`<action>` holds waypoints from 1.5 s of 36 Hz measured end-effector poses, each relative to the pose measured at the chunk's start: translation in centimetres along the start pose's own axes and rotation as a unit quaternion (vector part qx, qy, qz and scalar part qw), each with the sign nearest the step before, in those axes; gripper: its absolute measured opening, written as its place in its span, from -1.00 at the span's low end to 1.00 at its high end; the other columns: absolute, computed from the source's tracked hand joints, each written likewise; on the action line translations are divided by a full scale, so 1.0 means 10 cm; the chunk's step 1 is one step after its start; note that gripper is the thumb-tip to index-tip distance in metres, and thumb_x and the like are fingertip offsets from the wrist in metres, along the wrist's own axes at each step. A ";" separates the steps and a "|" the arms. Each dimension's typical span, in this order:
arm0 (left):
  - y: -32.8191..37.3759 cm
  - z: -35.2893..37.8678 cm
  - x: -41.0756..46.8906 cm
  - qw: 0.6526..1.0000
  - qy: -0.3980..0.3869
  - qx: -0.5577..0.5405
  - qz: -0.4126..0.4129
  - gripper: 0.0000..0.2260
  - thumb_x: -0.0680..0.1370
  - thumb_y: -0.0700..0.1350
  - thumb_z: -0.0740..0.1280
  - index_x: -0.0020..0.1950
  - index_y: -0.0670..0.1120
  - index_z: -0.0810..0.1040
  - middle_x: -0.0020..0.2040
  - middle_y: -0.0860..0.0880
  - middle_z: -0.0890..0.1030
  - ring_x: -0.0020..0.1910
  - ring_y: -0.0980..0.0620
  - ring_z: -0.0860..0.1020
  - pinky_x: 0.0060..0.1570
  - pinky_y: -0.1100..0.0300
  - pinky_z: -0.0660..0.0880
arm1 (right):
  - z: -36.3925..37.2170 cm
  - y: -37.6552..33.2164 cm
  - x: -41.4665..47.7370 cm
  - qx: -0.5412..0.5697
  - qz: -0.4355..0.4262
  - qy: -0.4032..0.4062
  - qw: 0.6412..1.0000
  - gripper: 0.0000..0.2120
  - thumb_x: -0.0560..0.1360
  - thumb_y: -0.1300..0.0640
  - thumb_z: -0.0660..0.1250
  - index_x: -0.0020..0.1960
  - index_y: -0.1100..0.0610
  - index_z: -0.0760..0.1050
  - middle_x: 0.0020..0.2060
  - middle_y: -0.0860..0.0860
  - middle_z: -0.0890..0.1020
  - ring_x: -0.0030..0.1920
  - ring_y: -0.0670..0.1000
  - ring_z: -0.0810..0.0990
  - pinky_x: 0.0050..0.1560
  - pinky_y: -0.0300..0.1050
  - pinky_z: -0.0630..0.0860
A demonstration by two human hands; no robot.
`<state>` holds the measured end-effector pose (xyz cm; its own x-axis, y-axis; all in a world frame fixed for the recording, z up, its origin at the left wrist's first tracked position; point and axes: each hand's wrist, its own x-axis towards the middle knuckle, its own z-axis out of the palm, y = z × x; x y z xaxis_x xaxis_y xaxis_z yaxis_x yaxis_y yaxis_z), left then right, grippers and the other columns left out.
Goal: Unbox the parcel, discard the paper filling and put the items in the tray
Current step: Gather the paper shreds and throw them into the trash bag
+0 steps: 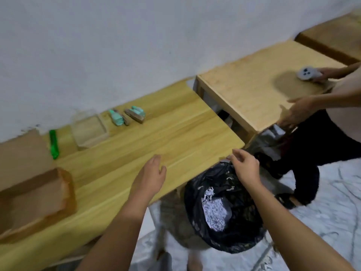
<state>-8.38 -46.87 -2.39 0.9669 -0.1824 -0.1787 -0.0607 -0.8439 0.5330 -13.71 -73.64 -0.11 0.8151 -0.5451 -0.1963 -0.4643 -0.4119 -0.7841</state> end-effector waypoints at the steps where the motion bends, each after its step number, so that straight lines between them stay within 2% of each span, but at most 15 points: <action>1: -0.04 -0.12 -0.06 1.000 0.025 -0.005 -0.008 -0.57 0.60 -0.06 0.17 0.44 -0.16 0.27 0.45 -0.11 0.32 0.41 -0.05 0.29 0.36 0.15 0.23 | 0.05 -0.16 0.01 -0.006 -0.020 -0.013 1.000 -0.67 0.51 0.09 0.30 0.23 0.18 0.51 0.13 0.12 0.62 0.14 0.04 0.56 0.15 -0.15 0.44; 7: -0.67 -0.88 -0.51 0.974 0.197 -0.067 -0.086 -0.63 0.58 -0.10 0.20 0.37 -0.17 0.37 0.37 -0.13 0.40 0.35 -0.11 0.37 0.31 0.05 0.34 | 0.79 -1.17 -0.20 -0.024 -0.131 -0.125 0.983 -0.63 0.52 0.04 0.30 0.28 0.16 0.46 0.22 0.06 0.56 0.24 0.03 0.50 0.20 -0.11 0.42; 12: -1.47 -1.47 -0.95 0.899 0.376 -0.110 -0.193 -0.71 0.56 -0.16 0.23 0.27 -0.18 0.44 0.23 -0.18 0.46 0.18 -0.18 0.46 0.19 -0.03 0.41 | 1.74 -1.79 -0.67 -0.001 -0.166 -0.233 0.958 -0.66 0.47 0.13 0.36 0.23 0.18 0.50 0.12 0.13 0.62 0.12 0.01 0.56 0.11 -0.17 0.44; 16: -2.17 -1.72 -1.27 0.846 0.427 -0.163 -0.274 -0.68 0.57 -0.14 0.22 0.28 -0.24 0.42 0.20 -0.26 0.46 0.14 -0.27 0.47 0.14 -0.12 0.44 | 2.45 -2.07 -1.15 -0.008 -0.161 -0.332 0.929 -0.61 0.47 0.12 0.36 0.28 0.14 0.46 0.16 0.15 0.59 0.11 0.03 0.57 0.16 -0.06 0.49; 20: -2.66 -1.83 -1.43 0.832 0.347 -0.260 -0.346 -0.58 0.61 -0.10 0.18 0.43 -0.20 0.26 0.40 -0.23 0.33 0.35 -0.21 0.34 0.23 0.02 0.33 | 3.00 -2.14 -1.58 -0.065 -0.174 -0.382 0.905 -0.49 0.52 0.00 0.28 0.42 0.08 0.27 0.34 0.10 0.44 0.22 0.13 0.52 0.18 0.03 0.48; 22: -2.79 -1.85 -1.44 0.853 0.280 -0.296 -0.327 -0.55 0.62 -0.07 0.13 0.48 -0.17 0.17 0.47 -0.16 0.25 0.42 -0.15 0.26 0.27 0.08 0.29 | 3.21 -2.14 -1.73 -0.092 -0.173 -0.382 0.903 -0.40 0.52 -0.03 0.26 0.48 0.09 0.15 0.41 0.11 0.36 0.36 0.13 0.39 0.29 0.00 0.39; 25: -2.85 -1.83 -1.42 0.867 0.199 -0.348 -0.296 -0.54 0.64 -0.07 0.07 0.51 -0.11 0.06 0.51 -0.04 0.15 0.47 -0.07 0.19 0.17 0.25 0.28 | 3.41 -2.08 -1.89 -0.089 -0.147 -0.389 0.905 -0.34 0.53 0.03 0.27 0.51 0.11 0.02 0.44 0.09 0.29 0.44 0.10 0.27 0.37 -0.03 0.30; 28: -2.89 -1.79 -1.35 0.881 0.181 -0.350 -0.261 -0.56 0.64 -0.11 0.05 0.51 -0.08 0.07 0.52 -0.03 0.14 0.48 -0.02 0.16 0.18 0.31 0.20 | 3.48 -1.94 -1.90 -0.083 -0.156 -0.387 0.905 -0.37 0.49 0.07 0.26 0.49 -0.04 0.09 0.31 0.02 0.49 0.28 0.07 0.48 0.22 0.04 0.48; 31: -2.80 -1.77 -1.25 0.882 0.169 -0.370 -0.237 -0.57 0.64 -0.19 0.07 0.50 -0.04 0.10 0.50 0.00 0.17 0.46 0.00 0.19 0.24 0.25 0.28 | 3.36 -1.84 -1.81 -0.086 -0.158 -0.352 0.919 -0.40 0.47 0.09 0.23 0.46 -0.11 0.15 0.18 -0.02 0.58 0.08 0.04 0.58 0.03 0.06 0.58; 36: -2.30 -1.68 -0.90 0.912 0.120 -0.357 -0.160 -0.55 0.63 -0.18 0.11 0.50 0.02 0.12 0.45 0.01 0.27 0.37 0.08 0.27 0.06 0.27 0.33 | 2.65 -1.77 -1.57 -0.033 -0.125 -0.262 0.956 -0.49 0.51 0.17 0.22 0.42 -0.12 0.25 0.23 -0.08 0.55 0.16 0.00 0.55 0.14 0.07 0.54; 41: -1.41 -1.29 -0.49 0.936 0.021 -0.348 -0.049 -0.57 0.63 -0.14 0.13 0.49 0.06 0.16 0.47 0.06 0.26 0.44 0.03 0.24 0.17 0.25 0.32 | 1.63 -1.33 -1.27 0.011 -0.051 -0.133 0.990 -0.53 0.53 0.13 0.25 0.41 -0.09 0.29 0.25 -0.10 0.52 0.11 -0.01 0.58 0.08 0.07 0.58; 44: -0.78 -0.94 -0.38 0.937 -0.059 -0.344 0.016 -0.57 0.62 -0.14 0.14 0.48 0.04 0.17 0.47 0.05 0.27 0.41 0.10 0.25 0.23 0.28 0.28 | 0.94 -0.98 -1.22 0.020 -0.006 -0.035 0.999 -0.59 0.52 0.12 0.27 0.36 -0.07 0.37 0.10 -0.10 0.57 -0.06 -0.05 0.59 -0.16 -0.14 0.58; 49: 0.17 -0.24 -0.43 0.924 -0.184 -0.329 0.062 -0.54 0.61 -0.11 0.17 0.49 0.05 0.15 0.47 0.01 0.26 0.43 0.03 0.26 0.37 0.14 0.26 | -0.04 -0.29 -1.29 -0.001 0.057 0.079 0.995 -0.62 0.52 0.07 0.28 0.34 0.00 0.42 -0.04 -0.08 0.57 -0.11 -0.08 0.53 -0.17 -0.21 0.46; 52: 0.60 0.20 -0.51 0.919 -0.250 -0.294 0.082 -0.54 0.61 -0.06 0.17 0.50 0.04 0.13 0.44 0.03 0.31 0.35 0.08 0.36 0.26 0.26 0.32 | -0.50 0.15 -1.35 -0.003 0.108 0.110 0.988 -0.64 0.54 0.05 0.26 0.33 0.03 0.43 -0.01 -0.02 0.58 -0.12 -0.02 0.55 -0.18 -0.14 0.49; 54: 0.84 0.49 -0.55 0.914 -0.291 -0.266 0.093 -0.54 0.61 -0.04 0.16 0.50 0.05 0.13 0.35 0.07 0.39 0.03 0.27 0.47 -0.03 0.43 0.38 | -0.74 0.43 -1.37 -0.006 0.141 0.120 0.983 -0.64 0.54 0.03 0.25 0.32 0.02 0.44 0.08 0.02 0.60 -0.10 0.01 0.56 -0.20 -0.10 0.52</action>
<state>-15.45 -55.37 -0.98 0.6470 -0.6656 -0.3720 0.0689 -0.4348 0.8979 -29.45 -73.35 3.57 0.5496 -0.7941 -0.2595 -0.6647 -0.2274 -0.7117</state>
